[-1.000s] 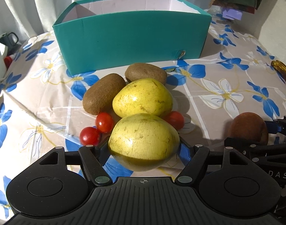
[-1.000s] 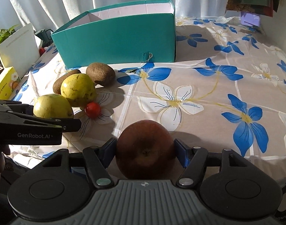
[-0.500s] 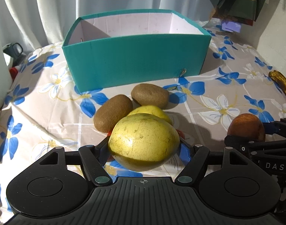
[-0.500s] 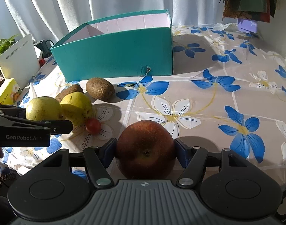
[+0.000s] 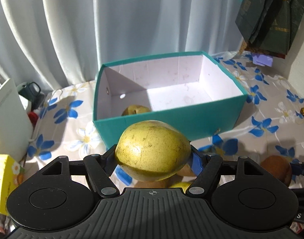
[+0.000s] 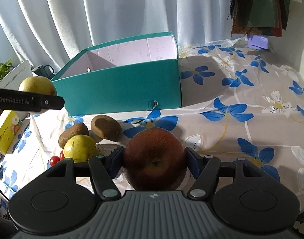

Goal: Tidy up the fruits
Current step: 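Carry the yellow pear into the box and open the left gripper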

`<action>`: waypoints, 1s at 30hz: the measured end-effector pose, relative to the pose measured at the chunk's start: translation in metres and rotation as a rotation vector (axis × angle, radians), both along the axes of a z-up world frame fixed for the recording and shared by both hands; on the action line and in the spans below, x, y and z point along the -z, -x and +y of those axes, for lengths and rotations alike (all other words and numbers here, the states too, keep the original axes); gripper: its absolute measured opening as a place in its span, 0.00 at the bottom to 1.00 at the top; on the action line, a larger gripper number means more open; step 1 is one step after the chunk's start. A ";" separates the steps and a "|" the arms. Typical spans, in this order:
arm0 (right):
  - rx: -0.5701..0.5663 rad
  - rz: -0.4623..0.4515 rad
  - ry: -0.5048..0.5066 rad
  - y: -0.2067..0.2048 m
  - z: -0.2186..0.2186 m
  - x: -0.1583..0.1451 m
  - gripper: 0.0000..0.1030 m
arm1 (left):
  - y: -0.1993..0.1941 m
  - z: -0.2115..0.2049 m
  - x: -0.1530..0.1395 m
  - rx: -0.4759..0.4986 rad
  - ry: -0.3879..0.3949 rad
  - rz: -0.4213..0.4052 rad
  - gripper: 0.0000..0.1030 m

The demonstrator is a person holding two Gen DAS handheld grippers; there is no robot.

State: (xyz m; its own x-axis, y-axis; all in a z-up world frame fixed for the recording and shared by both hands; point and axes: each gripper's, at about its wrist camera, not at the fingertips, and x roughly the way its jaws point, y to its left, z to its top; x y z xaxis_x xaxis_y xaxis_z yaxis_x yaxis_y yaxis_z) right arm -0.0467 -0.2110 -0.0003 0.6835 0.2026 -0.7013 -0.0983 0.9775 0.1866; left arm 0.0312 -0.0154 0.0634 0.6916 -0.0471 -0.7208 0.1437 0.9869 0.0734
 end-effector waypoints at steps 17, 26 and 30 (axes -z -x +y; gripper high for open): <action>0.110 -0.060 -0.012 -0.029 0.000 -0.024 0.64 | -0.099 -0.009 -0.004 -0.053 -0.016 -0.055 0.74; 0.166 -0.095 -0.012 -0.022 -0.006 -0.033 0.64 | -0.138 -0.022 0.034 -0.042 -0.011 0.061 0.74; 0.185 -0.099 -0.019 -0.021 -0.008 -0.034 0.64 | -0.149 -0.025 0.053 -0.037 -0.027 0.116 0.74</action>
